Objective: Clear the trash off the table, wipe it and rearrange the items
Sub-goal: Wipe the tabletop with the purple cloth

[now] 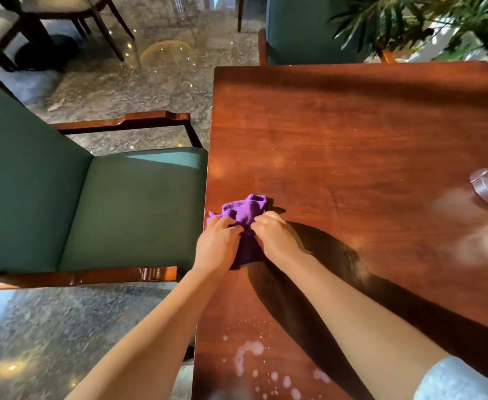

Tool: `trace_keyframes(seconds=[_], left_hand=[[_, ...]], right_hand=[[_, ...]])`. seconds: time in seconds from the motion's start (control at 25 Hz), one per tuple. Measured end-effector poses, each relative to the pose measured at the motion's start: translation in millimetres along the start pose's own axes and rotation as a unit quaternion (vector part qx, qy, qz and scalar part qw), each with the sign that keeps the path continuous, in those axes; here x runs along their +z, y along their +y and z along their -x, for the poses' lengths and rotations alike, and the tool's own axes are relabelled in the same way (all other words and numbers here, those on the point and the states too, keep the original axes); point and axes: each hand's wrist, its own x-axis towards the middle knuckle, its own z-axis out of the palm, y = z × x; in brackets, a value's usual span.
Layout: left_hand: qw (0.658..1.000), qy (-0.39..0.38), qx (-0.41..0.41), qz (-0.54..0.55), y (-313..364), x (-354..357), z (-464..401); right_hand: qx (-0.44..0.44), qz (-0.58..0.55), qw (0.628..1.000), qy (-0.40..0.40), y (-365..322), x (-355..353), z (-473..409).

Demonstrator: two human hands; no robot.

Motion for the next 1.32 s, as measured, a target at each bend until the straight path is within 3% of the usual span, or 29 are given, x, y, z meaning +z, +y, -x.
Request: trace_keyframes(seconds=[0.12,0.28,0.68,0.88,1.08,1.2,1.32], left_hand=[[0.999,-0.002,0.039,0.020,22,2,6],[0.998,0.003,0.055,0.041,67,-1,9],[0.990,0.002,0.125,0.065,164,40,78],[0.987,-0.023,0.150,0.056,166,61,110],[0.973,-0.135,0.187,0.004,158,74,123],[0.950,-0.204,0.235,-0.030,142,63,119],[0.951,-0.171,0.255,-0.045,107,40,110]], right_hand=[[0.019,-0.007,1.000,0.023,10,-13,30],[-0.028,-0.016,0.993,0.114,42,-42,69],[-0.052,0.060,0.991,0.111,98,-59,204],[0.008,0.040,0.988,0.146,99,-14,244],[0.091,0.027,0.985,0.145,99,5,266],[0.183,0.050,0.960,0.207,86,7,259],[0.215,0.062,0.949,0.224,69,15,247]])
